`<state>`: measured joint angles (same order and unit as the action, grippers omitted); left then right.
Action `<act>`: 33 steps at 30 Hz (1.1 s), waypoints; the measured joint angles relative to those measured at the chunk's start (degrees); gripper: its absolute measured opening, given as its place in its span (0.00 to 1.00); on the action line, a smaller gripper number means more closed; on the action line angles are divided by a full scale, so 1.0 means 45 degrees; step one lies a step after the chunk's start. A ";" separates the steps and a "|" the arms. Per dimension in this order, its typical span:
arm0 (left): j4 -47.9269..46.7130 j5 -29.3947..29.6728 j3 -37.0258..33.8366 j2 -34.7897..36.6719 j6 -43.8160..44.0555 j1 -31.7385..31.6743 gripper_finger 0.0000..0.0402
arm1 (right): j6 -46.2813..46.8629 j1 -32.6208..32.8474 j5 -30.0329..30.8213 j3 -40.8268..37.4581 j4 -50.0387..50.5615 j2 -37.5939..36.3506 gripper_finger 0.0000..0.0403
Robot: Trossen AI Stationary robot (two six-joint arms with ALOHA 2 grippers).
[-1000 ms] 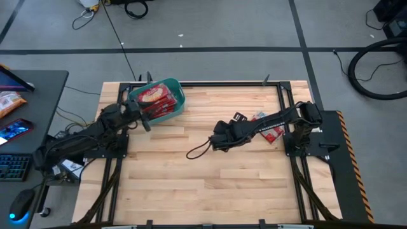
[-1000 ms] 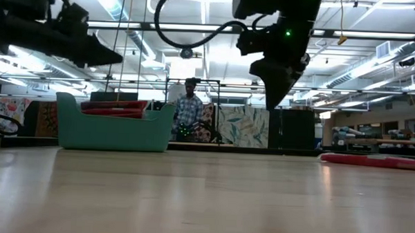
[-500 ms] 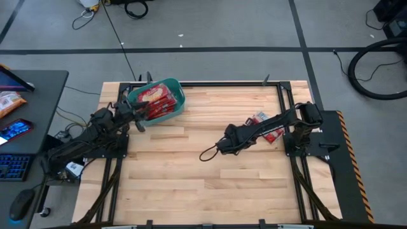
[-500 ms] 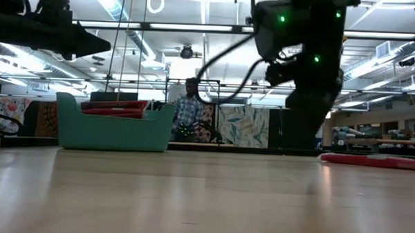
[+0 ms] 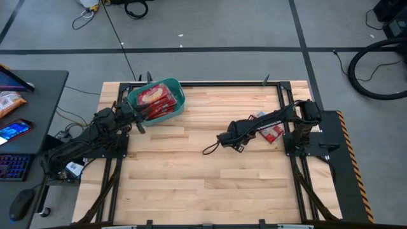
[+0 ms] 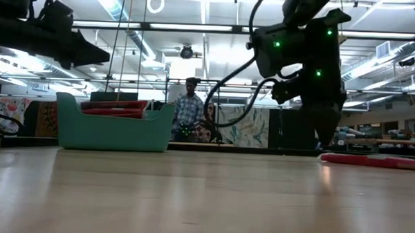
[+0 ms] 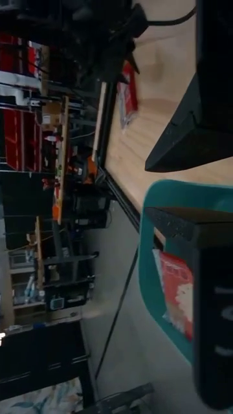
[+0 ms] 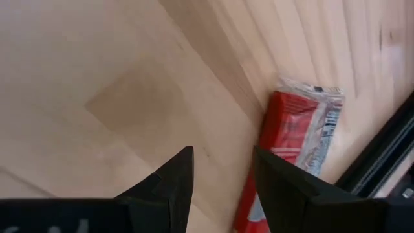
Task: Sort popcorn bags into baskets
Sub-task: Put the popcorn bag into the green bin
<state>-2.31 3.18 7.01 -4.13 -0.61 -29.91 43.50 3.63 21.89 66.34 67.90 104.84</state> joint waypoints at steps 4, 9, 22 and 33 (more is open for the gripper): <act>-0.0519 0.0000 -0.0005 0.0001 0.0007 0.0000 0.25 | -0.0341 -0.0455 -0.0049 -0.0935 -0.0411 -0.0611 0.38; -0.0706 0.0000 -0.0005 0.0001 0.0012 0.0000 0.25 | -0.0185 -0.1437 -0.0420 -0.3451 -0.1844 -0.2482 0.36; -0.0679 0.0000 -0.0005 0.0001 0.0022 0.0000 0.25 | 0.0196 -0.2256 -0.0780 -0.5303 -0.2900 -0.4840 0.43; -0.0709 0.0000 -0.0005 0.0001 0.0012 0.0000 0.25 | -0.1377 -0.2238 -0.0465 -0.5213 -0.3455 -0.2646 0.35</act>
<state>-5.50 3.18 6.98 -4.12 -0.56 -29.91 37.30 -6.44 19.80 42.88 52.35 92.93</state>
